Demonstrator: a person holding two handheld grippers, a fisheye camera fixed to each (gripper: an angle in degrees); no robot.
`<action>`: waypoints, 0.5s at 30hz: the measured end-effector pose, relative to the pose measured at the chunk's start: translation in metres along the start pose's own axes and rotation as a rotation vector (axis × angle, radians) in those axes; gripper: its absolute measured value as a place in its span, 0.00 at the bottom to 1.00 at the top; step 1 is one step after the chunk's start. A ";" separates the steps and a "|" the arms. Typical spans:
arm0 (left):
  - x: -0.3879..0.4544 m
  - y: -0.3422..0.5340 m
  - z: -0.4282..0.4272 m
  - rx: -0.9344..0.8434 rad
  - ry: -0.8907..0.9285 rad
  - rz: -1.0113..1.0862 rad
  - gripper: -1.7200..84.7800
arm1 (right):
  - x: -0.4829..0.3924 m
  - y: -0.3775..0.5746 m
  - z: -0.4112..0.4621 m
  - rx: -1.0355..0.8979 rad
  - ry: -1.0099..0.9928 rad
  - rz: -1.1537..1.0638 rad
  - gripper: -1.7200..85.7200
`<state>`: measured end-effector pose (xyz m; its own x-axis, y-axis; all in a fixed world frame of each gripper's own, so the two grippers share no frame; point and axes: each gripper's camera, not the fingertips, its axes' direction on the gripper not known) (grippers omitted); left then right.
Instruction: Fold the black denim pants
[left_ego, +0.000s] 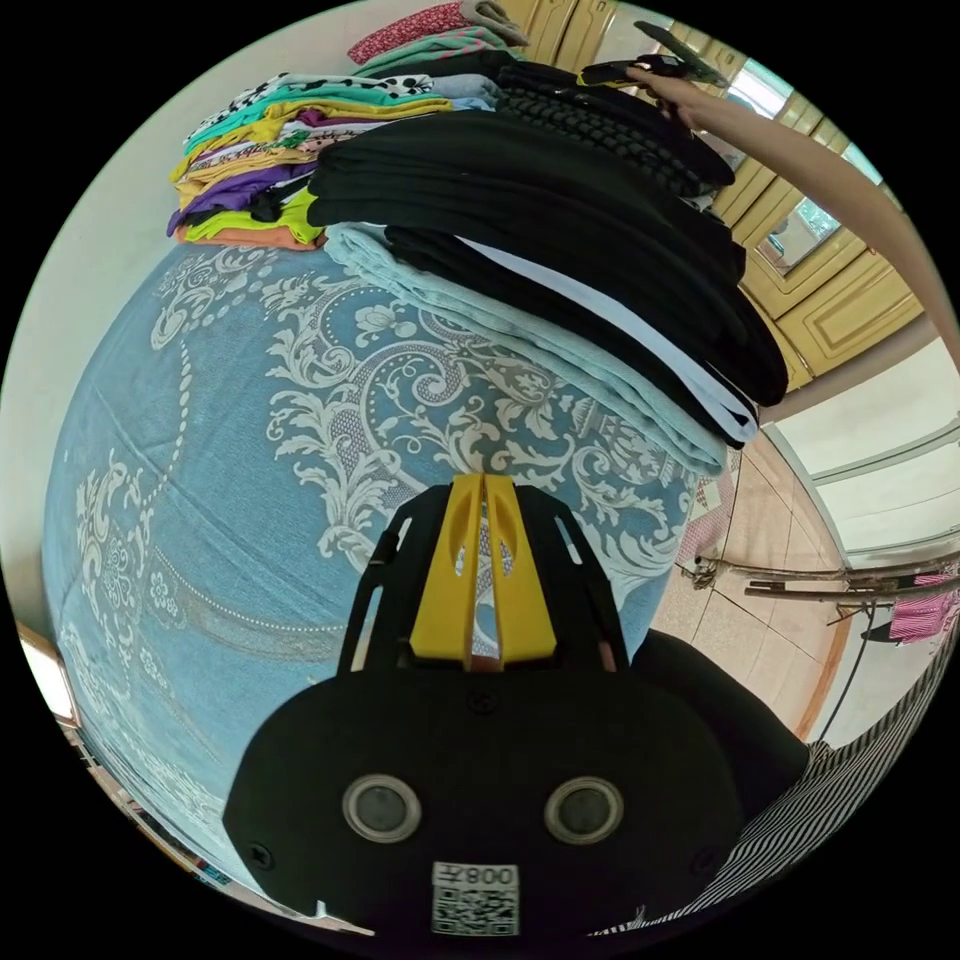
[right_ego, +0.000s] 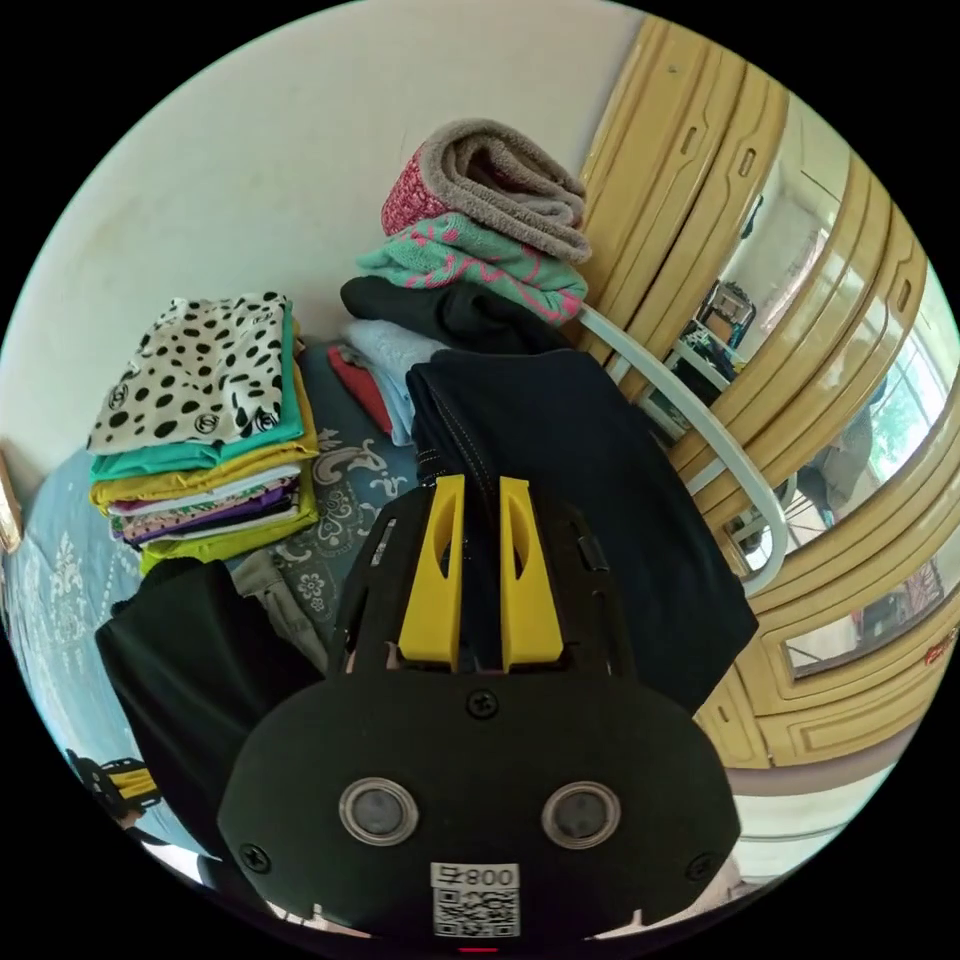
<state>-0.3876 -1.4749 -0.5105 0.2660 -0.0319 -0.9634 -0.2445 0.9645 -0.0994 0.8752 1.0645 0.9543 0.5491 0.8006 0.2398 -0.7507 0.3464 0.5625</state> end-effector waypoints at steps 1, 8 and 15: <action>-0.001 0.005 0.002 0.000 -0.003 0.002 0.02 | 0.009 0.000 -0.006 0.009 -0.046 0.039 0.07; -0.019 0.080 0.029 0.057 0.008 -0.006 0.02 | 0.086 0.024 -0.072 0.128 -0.445 0.355 0.05; -0.040 0.177 0.032 0.108 0.194 -0.065 0.02 | 0.118 0.048 -0.178 0.328 -0.744 0.390 0.04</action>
<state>-0.4118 -1.2949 -0.4817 0.0910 -0.1342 -0.9868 -0.1289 0.9810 -0.1453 0.8390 1.2630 0.8683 0.4583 0.2688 0.8472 -0.8538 -0.1318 0.5037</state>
